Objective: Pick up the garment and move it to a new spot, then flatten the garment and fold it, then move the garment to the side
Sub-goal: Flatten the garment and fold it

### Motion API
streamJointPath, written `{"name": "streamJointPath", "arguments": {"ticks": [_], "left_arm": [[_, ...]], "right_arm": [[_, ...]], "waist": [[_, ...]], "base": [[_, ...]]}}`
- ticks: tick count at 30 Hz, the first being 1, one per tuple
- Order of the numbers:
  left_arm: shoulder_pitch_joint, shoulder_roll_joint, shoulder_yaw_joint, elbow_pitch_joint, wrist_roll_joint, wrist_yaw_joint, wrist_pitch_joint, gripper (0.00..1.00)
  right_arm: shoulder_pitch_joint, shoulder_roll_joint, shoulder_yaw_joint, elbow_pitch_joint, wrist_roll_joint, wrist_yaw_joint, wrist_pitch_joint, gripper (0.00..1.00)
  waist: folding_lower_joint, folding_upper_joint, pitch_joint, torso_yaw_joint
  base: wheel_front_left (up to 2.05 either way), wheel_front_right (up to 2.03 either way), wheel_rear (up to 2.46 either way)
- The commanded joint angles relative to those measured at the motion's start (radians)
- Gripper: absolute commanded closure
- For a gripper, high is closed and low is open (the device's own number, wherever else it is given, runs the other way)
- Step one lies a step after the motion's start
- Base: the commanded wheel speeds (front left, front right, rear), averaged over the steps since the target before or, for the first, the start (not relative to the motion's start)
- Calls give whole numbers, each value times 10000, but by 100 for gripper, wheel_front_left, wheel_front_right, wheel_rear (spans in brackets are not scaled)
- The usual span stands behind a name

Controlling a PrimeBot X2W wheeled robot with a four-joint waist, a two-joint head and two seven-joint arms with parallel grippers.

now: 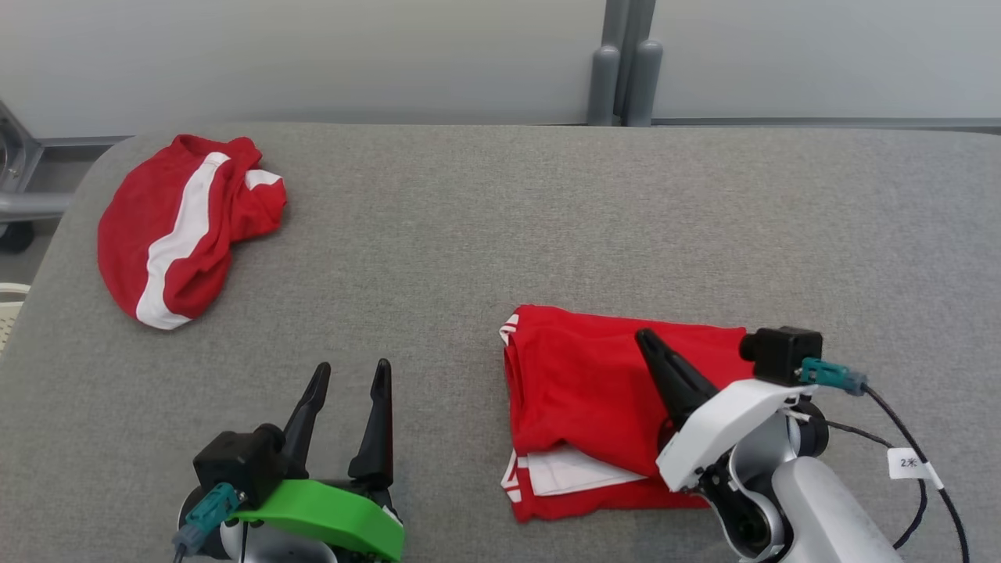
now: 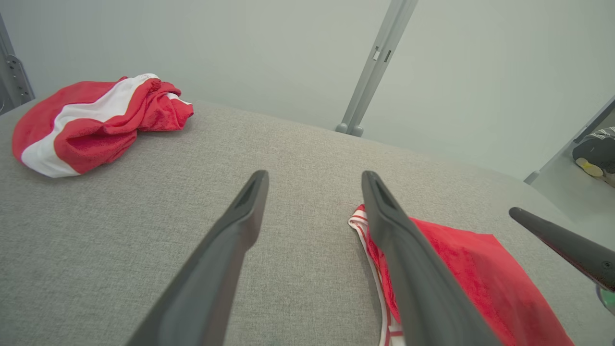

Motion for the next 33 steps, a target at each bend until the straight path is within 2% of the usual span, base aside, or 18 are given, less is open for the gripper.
{"name": "streamJointPath", "arguments": {"ticks": [1, 11, 18, 24, 28, 33], "left_arm": [[-199, 7, -19, 41, -101, -49, -41, 0], [-220, -17, -77, 120, -116, -58, -92, 0], [-149, 36, -67, 144, -164, -34, -103, 0], [-105, 77, -27, 124, -168, 21, -142, 0], [-114, 95, -3, 88, -167, 86, -162, 0], [59, 147, 45, 81, -210, 147, -187, 0]], "right_arm": [[101, -9, 186, 239, -118, 4, -121, 100], [-648, -31, 1627, 2872, -675, 4, -1300, 100], [-1235, -7, 2871, 4574, -425, 4, -2161, 100], [-1642, 8, 4031, 5206, 113, 4, -2497, 100], [-1994, 7, 4819, 5205, 568, 4, -2863, 100], [-2433, -6, 4966, 4868, 832, 4, -3301, 100]], "waist": [[-1, 59, 24, 311], [-1, 59, 47, 1270], [-1, 59, 42, 1570], [-1, 59, 37, 1513], [-1, 59, 21, 1382], [-1, 59, -124, 1056]], "base": [[0, 0, 0], [0, 0, 0], [0, 0, 0], [0, 0, 0], [0, 0, 0], [0, 0, 0]]}}
